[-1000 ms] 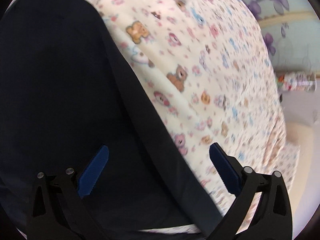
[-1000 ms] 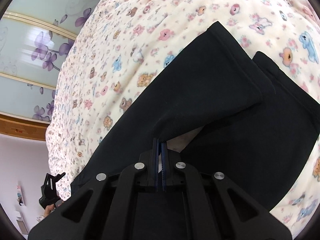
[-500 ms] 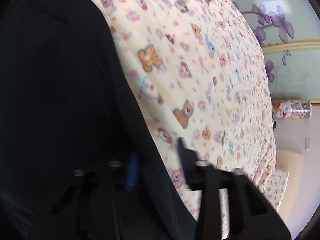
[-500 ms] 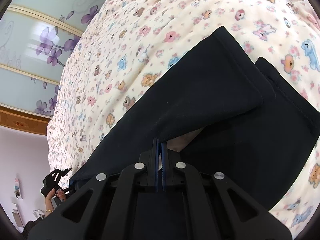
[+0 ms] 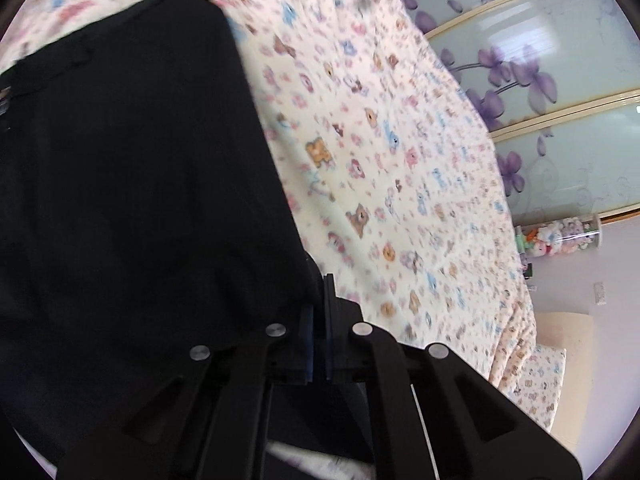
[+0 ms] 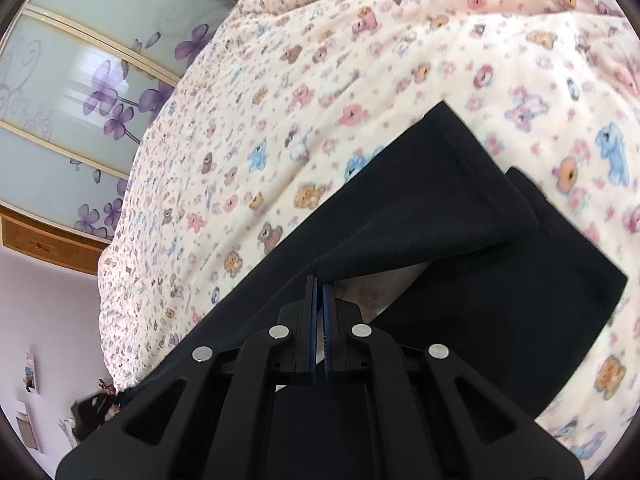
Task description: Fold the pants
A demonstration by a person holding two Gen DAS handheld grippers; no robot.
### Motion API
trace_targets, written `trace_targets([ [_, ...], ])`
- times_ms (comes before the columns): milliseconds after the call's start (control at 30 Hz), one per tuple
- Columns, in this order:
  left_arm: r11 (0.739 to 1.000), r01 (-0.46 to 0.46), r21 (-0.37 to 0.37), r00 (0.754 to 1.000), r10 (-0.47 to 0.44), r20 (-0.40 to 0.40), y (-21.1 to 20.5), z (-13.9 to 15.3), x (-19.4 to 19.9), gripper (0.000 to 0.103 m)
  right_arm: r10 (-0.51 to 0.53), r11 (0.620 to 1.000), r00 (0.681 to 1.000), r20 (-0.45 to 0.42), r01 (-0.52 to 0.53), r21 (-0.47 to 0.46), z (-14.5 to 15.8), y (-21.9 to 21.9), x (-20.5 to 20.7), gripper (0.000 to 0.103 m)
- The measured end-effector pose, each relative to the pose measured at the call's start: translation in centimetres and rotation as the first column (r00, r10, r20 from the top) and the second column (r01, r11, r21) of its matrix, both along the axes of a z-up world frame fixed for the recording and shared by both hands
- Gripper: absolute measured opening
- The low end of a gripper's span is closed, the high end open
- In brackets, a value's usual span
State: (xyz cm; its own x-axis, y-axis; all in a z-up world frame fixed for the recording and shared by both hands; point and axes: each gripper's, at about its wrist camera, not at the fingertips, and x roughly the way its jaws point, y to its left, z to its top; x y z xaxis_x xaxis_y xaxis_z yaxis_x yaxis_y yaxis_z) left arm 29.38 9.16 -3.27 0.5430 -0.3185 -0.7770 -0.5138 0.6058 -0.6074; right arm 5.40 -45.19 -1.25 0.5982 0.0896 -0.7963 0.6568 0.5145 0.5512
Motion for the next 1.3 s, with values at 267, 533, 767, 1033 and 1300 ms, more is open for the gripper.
trace_targets([
  [267, 0.997, -0.067, -0.028, 0.998, 0.067, -0.018, 1.5, 1.7, -12.7, 0.003, -0.007, 0.999, 1.0, -0.019, 0.006, -0.038, 1.7, -0.5, -3.3, 0.002],
  [533, 0.995, -0.101, 0.005, 0.989, 0.101, -0.107, 1.2, 1.8, -23.6, 0.0, -0.033, 0.997, 0.997, -0.075, 0.028, -0.074, 2.2, 0.2, -8.2, 0.002],
  [767, 0.994, -0.105, -0.016, 0.961, 0.098, -0.258, 2.2, -2.4, -27.9, 0.001, -0.04, 0.995, 0.981, -0.187, 0.022, -0.102, -1.0, 1.8, -11.0, 0.002],
  [1033, 0.988, -0.155, -0.002, 0.982, 0.154, -0.106, 11.7, -1.4, -23.2, 0.076, -0.003, 0.987, 0.975, -0.221, -0.033, -0.159, -2.0, 2.0, -9.8, 0.002],
  [1300, 0.935, -0.343, -0.096, 0.925, 0.318, -0.206, 21.4, -5.5, -20.5, 0.081, -0.011, 0.983, 0.966, -0.257, -0.037, -0.182, -2.8, 2.3, -9.9, 0.002],
])
